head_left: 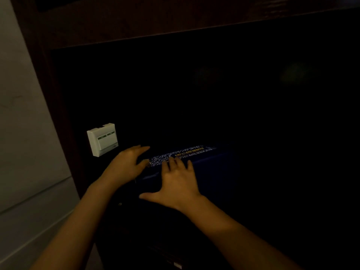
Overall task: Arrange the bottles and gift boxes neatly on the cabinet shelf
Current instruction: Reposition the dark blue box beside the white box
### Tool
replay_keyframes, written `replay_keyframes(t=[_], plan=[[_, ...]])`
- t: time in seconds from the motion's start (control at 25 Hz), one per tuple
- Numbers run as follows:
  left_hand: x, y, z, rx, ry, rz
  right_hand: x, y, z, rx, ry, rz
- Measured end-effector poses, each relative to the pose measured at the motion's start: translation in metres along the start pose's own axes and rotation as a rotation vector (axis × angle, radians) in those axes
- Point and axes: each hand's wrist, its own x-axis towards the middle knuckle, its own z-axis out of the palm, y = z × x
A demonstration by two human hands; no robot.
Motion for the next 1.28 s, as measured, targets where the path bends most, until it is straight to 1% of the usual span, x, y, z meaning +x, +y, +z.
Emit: replay_keyframes(t=[0.08,0.12,0.16,0.32,0.44,0.6,0.84,0.96,1.08,1.2,1.28], plan=[[0.017,-0.001,-0.002,0.028,-0.239,0.019,-0.003,-0.021,0.010,0.037,0.016,0.077],[0.021,-0.003,-0.001,-0.003,-0.312,0.022,-0.003,-0.024,0.012,0.038,0.026,0.111],[0.023,-0.005,0.000,-0.042,-0.342,0.027,-0.003,-0.025,0.014,0.036,0.035,0.135],[0.027,-0.008,-0.002,-0.159,-0.386,0.048,-0.006,-0.032,0.018,0.082,0.098,0.182],[0.028,-0.008,0.002,-0.144,-0.410,0.068,-0.005,-0.035,0.019,0.111,0.113,0.196],[0.011,-0.014,0.015,-0.105,-0.352,0.016,-0.012,-0.028,0.022,0.199,0.190,0.140],[-0.025,-0.003,0.019,-0.106,-0.298,0.127,-0.035,-0.005,0.013,0.228,0.210,0.035],[-0.042,0.016,0.019,-0.015,-0.289,0.185,-0.052,0.027,-0.001,0.263,0.126,-0.052],[-0.058,0.047,0.030,0.064,-0.251,0.316,-0.071,0.083,-0.026,0.306,-0.042,-0.124],[-0.064,0.080,0.046,0.064,-0.246,0.449,-0.090,0.130,-0.057,0.336,-0.240,-0.100],[-0.062,0.097,0.056,0.072,-0.234,0.516,-0.101,0.151,-0.072,0.357,-0.332,-0.056]])
